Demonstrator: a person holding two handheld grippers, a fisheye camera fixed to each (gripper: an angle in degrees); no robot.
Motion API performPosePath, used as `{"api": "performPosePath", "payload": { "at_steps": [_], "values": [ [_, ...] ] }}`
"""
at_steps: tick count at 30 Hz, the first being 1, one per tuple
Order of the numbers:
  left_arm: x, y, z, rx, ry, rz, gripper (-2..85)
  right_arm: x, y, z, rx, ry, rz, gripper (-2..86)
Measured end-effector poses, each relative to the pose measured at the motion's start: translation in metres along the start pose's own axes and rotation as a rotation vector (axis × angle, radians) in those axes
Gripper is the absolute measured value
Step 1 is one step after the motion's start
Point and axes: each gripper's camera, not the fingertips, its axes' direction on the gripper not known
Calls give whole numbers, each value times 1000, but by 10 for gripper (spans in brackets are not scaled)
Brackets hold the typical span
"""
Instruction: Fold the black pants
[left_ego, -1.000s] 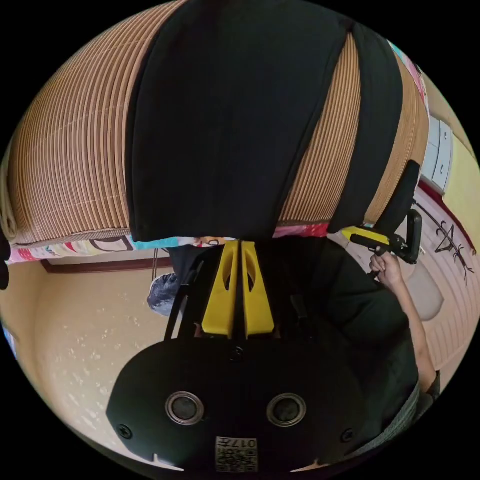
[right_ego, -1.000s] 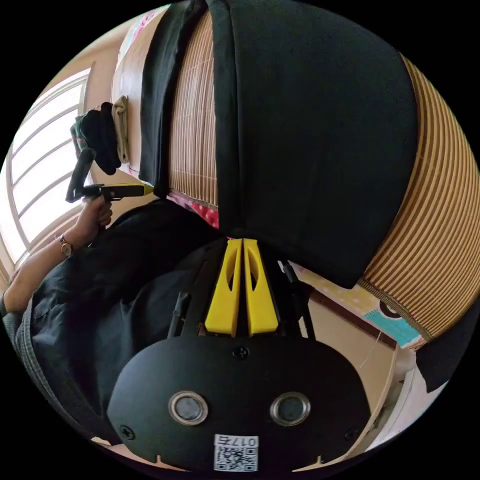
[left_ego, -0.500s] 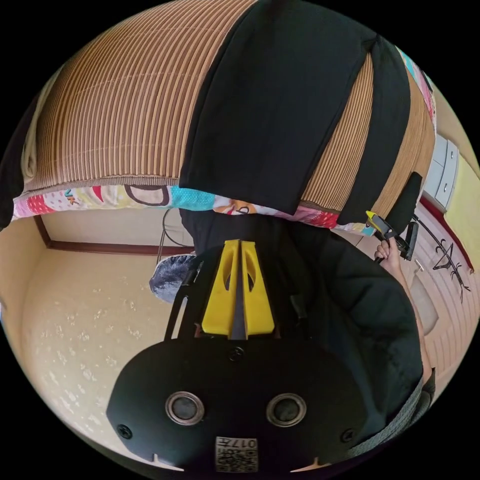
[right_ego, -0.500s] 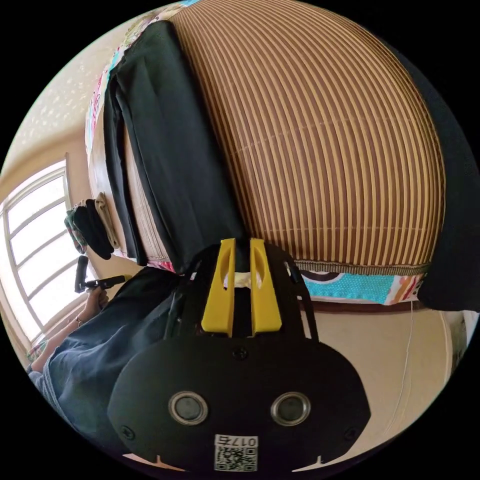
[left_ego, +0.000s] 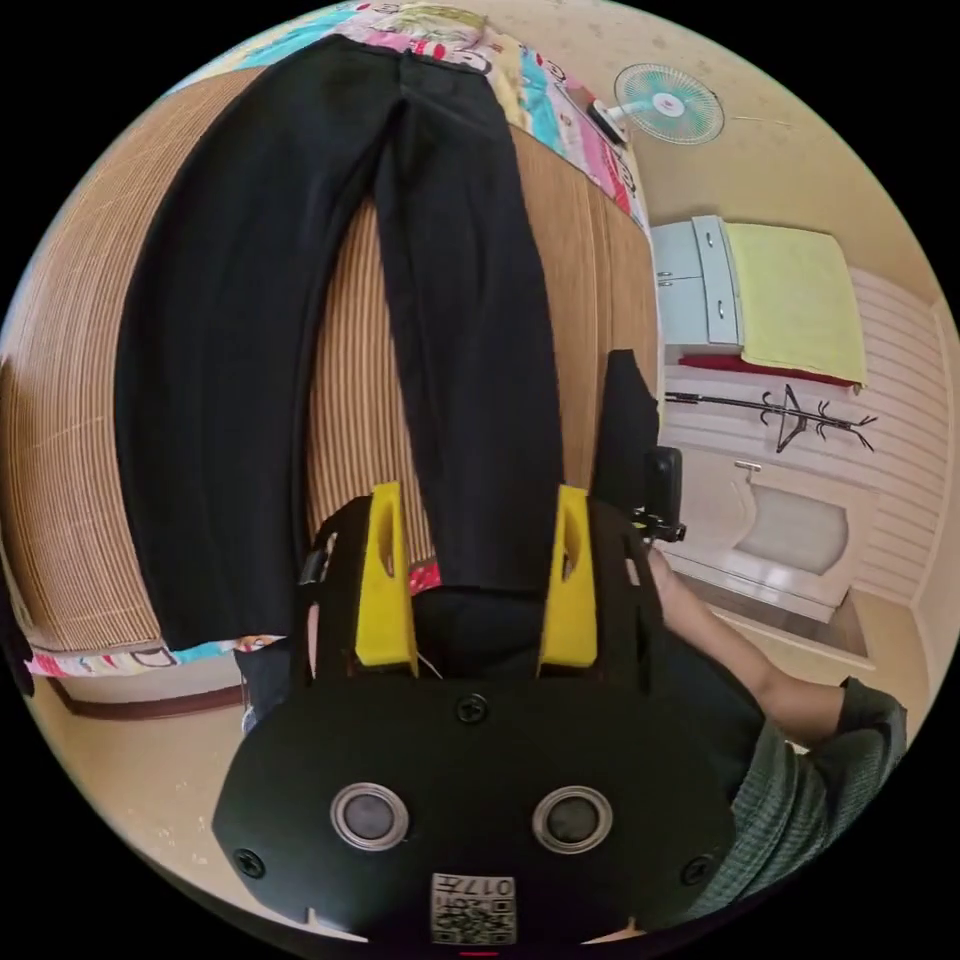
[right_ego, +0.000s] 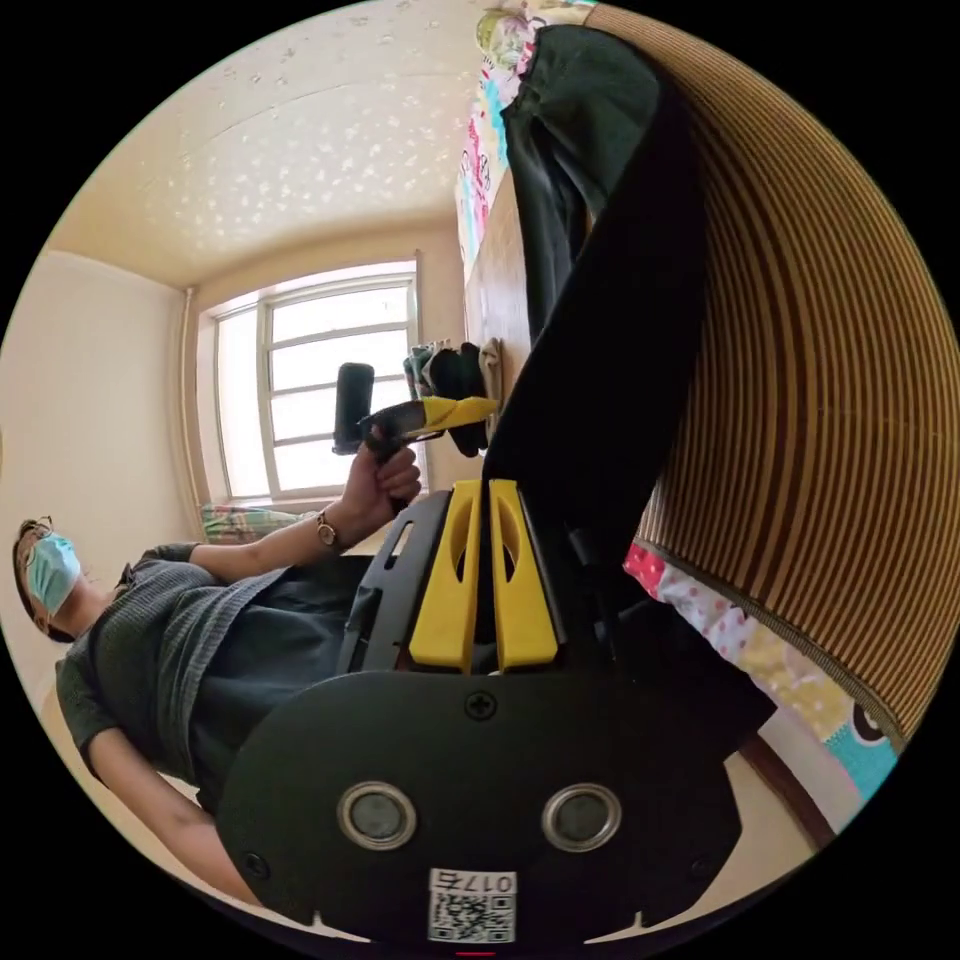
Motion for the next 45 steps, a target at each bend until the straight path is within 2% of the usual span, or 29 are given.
{"api": "performPosePath", "payload": {
  "at_steps": [2, 4, 7, 8, 9, 12, 15, 20, 25, 30, 38, 40, 43, 45],
  "values": [
    [26, -18, 10, -55, 61, 68, 194, -11, -1, 17, -81, 38, -23, 19],
    [43, -27, 20, -111, 24, 106, 189, -21, -2, 30, -152, 80, -60, 20],
    [50, -34, 46, -261, -151, 97, 123, -36, -6, 39, -174, 32, -151, 22],
    [48, -32, 52, -293, -174, 82, 76, -36, -9, 39, -179, -6, -171, 25],
    [46, -30, 53, -289, -175, 69, 69, -30, -12, 40, -206, -25, -174, 27],
    [29, -15, 51, -273, -124, -6, 34, 2, -22, 42, -362, -41, -130, 35],
    [7, 2, 50, -255, -6, -78, 16, 49, -43, 19, -431, -55, -40, 50],
    [-14, 24, 41, -203, 97, -116, 4, 122, -126, -66, -259, 140, 126, 101],
    [-22, 36, 35, -175, 128, -129, 0, 156, -251, -85, -265, 382, 104, 137],
    [-32, 44, 37, -162, 154, -138, -1, 193, -374, -122, 215, 390, 151, 142],
    [-51, 67, 25, -96, 258, -199, -1, 280, -462, -95, 580, 444, 248, 109],
    [-54, 70, 21, -81, 271, -211, -1, 290, -484, -79, 577, 468, 231, 83],
    [-58, 75, 17, -71, 321, -230, -1, 276, -515, -43, 582, 755, 207, 44],
    [-58, 81, 11, -47, 369, -227, -1, 246, -538, 9, 527, 1004, 103, 35]
  ]
}}
